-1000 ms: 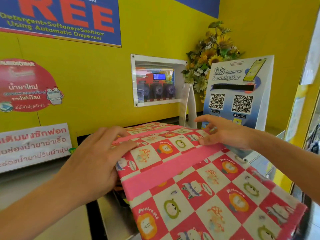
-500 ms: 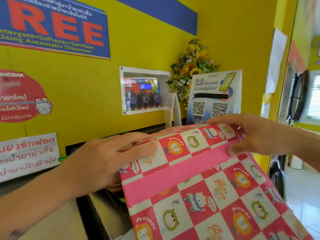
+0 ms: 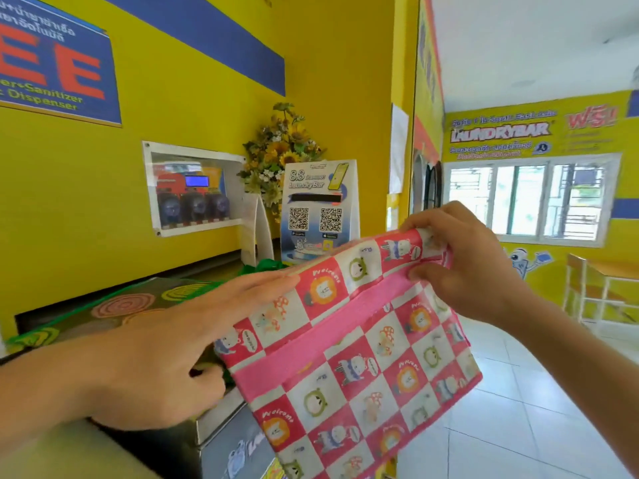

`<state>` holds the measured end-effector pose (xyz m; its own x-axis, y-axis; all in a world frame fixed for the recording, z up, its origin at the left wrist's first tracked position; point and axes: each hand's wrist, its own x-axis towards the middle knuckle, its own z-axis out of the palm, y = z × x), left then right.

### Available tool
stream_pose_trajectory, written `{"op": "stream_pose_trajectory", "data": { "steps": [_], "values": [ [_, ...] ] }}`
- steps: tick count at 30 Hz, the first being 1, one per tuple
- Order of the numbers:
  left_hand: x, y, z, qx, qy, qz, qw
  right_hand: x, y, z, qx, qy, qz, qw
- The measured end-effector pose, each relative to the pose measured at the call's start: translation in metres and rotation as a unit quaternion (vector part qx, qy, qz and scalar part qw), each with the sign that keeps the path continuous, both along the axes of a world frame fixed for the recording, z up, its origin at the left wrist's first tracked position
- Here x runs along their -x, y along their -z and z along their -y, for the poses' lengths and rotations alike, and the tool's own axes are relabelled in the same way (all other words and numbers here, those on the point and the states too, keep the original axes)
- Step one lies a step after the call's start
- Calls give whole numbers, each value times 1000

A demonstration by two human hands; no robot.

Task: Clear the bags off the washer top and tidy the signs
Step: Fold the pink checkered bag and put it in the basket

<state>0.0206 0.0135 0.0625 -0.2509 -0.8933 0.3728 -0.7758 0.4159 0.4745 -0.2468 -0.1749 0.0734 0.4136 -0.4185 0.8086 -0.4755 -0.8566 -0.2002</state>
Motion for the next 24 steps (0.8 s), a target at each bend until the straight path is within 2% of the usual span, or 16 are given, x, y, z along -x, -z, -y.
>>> {"op": "stream_pose_trajectory", "data": {
  "steps": [2, 7, 10, 14, 16, 18, 21, 24],
  "values": [
    [9, 3, 2, 23, 7, 30, 999, 11, 0, -14, 7, 29, 9, 1000],
    [33, -1, 17, 173, -102, 84, 976, 42, 0, -40, 75, 120, 64, 988],
    [69, -11, 16, 287, -97, 132, 944, 72, 3, -40, 115, 186, 69, 973],
    [117, 0, 26, 360, -47, 263, 894, 121, 25, -31, 136, 267, 49, 953],
    [143, 12, 35, 388, -45, 313, 866, 147, 50, -27, 162, 270, 35, 948],
    [169, 33, 43, 421, -59, 335, 841, 175, 82, -24, 166, 229, 25, 959],
    [215, 81, 54, 429, -75, 328, 838, 220, 136, -18, 165, 216, 5, 962],
    [262, 126, 60, 391, -78, 323, 858, 265, 185, -11, 176, 212, -8, 961]
  ]
}}
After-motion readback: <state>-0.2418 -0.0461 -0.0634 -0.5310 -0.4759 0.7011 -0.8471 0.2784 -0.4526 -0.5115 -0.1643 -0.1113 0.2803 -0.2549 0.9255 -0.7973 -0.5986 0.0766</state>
